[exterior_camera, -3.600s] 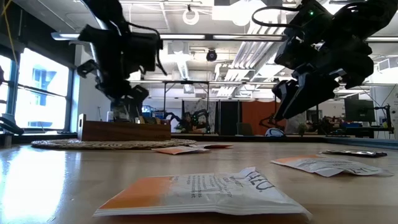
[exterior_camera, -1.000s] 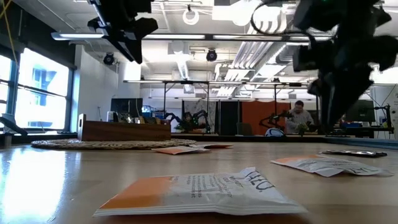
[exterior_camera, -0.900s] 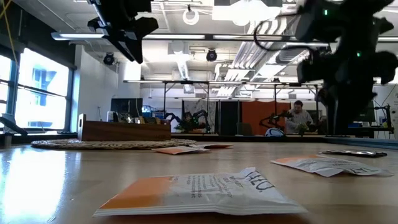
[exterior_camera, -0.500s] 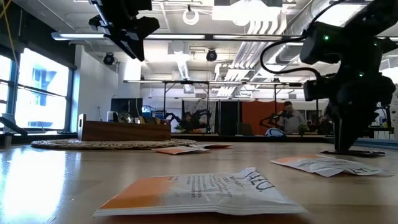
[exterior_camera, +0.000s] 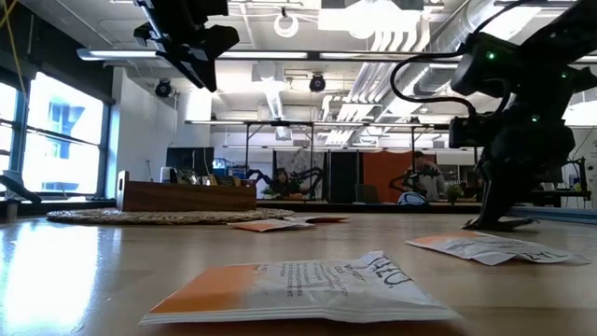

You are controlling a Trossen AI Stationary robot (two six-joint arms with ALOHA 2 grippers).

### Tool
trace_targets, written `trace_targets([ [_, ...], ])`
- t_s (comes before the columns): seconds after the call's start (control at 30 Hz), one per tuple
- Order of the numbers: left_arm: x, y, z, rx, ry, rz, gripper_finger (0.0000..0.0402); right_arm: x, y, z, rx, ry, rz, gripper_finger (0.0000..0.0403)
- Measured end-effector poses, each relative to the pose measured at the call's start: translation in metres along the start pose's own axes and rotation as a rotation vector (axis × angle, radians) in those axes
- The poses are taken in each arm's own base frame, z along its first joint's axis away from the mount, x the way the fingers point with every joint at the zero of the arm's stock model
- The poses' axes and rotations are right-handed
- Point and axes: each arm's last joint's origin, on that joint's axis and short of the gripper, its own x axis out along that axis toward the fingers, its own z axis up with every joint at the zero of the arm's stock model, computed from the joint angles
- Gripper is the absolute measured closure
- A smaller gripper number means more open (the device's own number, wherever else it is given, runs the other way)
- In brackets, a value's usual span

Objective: Pick & Place Tea
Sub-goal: Put the purple tea bag into the middle section of the wooden organizer

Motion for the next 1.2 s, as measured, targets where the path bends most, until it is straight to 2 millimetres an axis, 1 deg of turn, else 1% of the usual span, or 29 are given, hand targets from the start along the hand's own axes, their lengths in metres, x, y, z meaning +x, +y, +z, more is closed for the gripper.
trace_targets([
  [0.03,0.000,0.000,0.000,0.000,0.000,0.000,0.0264,0.001,0.001,0.001,-0.009,-0.016,0.012,0.0376],
  [0.1,0.000,0.000,0.000,-0.001,-0.001,0.000,0.0264,0.001,0.003,0.007,-0.039,-0.076,0.052,0.0394],
  [0.23,0.000,-0.003,0.002,0.002,-0.001,-0.027,0.0264,0.000,0.010,0.021,-0.098,-0.227,0.141,0.0386],
  [0.33,0.000,-0.008,0.005,0.007,0.004,-0.093,0.0264,-0.008,0.016,0.037,-0.155,-0.400,0.209,0.0398],
  [0.5,-0.002,-0.020,0.012,0.122,-0.005,-0.244,0.0264,-0.021,0.026,0.055,-0.329,-0.643,0.356,0.0393],
  [0.67,-0.005,-0.027,0.014,0.211,0.022,-0.401,0.0264,-0.034,0.032,0.066,-0.379,-0.811,0.480,0.0399],
  [0.83,-0.003,-0.031,0.014,0.170,0.024,-0.406,0.0264,-0.036,0.036,0.071,-0.368,-0.866,0.578,0.0400],
  [0.93,0.009,-0.038,0.013,0.156,0.047,-0.376,0.0264,-0.035,0.036,0.072,-0.374,-0.873,0.590,0.0399],
  [1.0,0.018,-0.038,0.014,0.173,0.101,-0.420,0.0264,-0.034,0.036,0.073,-0.359,-0.873,0.583,0.0397],
  [1.03,0.022,-0.039,0.015,0.192,0.122,-0.451,0.0264,-0.034,0.036,0.073,-0.334,-0.869,0.576,0.0397],
  [1.1,0.032,-0.044,0.015,0.303,0.143,-0.519,0.0264,-0.033,0.032,0.074,-0.257,-0.862,0.542,0.0400],
  [1.2,0.049,-0.063,0.017,0.428,0.102,-0.666,0.0265,-0.029,0.024,0.075,-0.148,-0.819,0.511,0.0400],
])
